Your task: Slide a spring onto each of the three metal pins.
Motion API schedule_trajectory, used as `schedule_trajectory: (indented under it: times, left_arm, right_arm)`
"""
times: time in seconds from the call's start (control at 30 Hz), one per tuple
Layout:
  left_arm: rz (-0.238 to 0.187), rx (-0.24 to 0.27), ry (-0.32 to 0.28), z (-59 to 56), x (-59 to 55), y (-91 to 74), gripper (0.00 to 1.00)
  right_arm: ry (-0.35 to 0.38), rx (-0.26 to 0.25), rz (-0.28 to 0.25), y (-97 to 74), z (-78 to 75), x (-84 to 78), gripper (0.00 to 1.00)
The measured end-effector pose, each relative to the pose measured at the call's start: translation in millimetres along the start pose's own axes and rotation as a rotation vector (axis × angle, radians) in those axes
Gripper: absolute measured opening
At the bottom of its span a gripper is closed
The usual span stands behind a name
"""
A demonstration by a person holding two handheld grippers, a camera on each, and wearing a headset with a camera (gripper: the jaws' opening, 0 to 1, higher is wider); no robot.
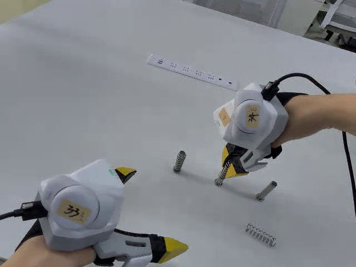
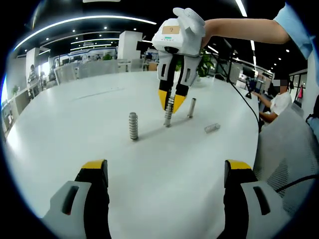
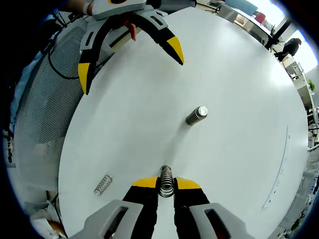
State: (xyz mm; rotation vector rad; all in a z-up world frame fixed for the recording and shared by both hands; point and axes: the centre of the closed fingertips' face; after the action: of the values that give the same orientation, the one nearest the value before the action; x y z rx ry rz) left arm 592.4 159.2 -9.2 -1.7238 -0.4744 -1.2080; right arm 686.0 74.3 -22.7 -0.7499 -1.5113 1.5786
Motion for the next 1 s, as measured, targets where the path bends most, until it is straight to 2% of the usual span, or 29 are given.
schedule_trajectory:
  times: [0.47, 1.0]
  left_arm:
    - [0.002, -0.005, 0.002, -0.7, 1.1, 0.0, 0.96]
    - [0.001, -0.005, 0.01, 0.2, 3.7, -1.0, 0.96]
  right_arm:
    - [-0.001, 0.014, 0.011, 12.6, -0.3, 0.6, 0.08]
    - [-0.005, 0.003, 0.014, 17.3, -2.5, 1.8, 0.09]
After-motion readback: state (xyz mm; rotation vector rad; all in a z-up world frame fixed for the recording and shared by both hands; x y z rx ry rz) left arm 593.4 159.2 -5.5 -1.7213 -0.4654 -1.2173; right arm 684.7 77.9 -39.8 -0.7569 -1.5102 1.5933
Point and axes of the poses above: the centre of the closed fingertips' face, and the gripper's own axes: y roughly forward along the fingers, z roughly to its left, x roughly out of its top, and after that the axes turned 7 degrees about x, right-handed
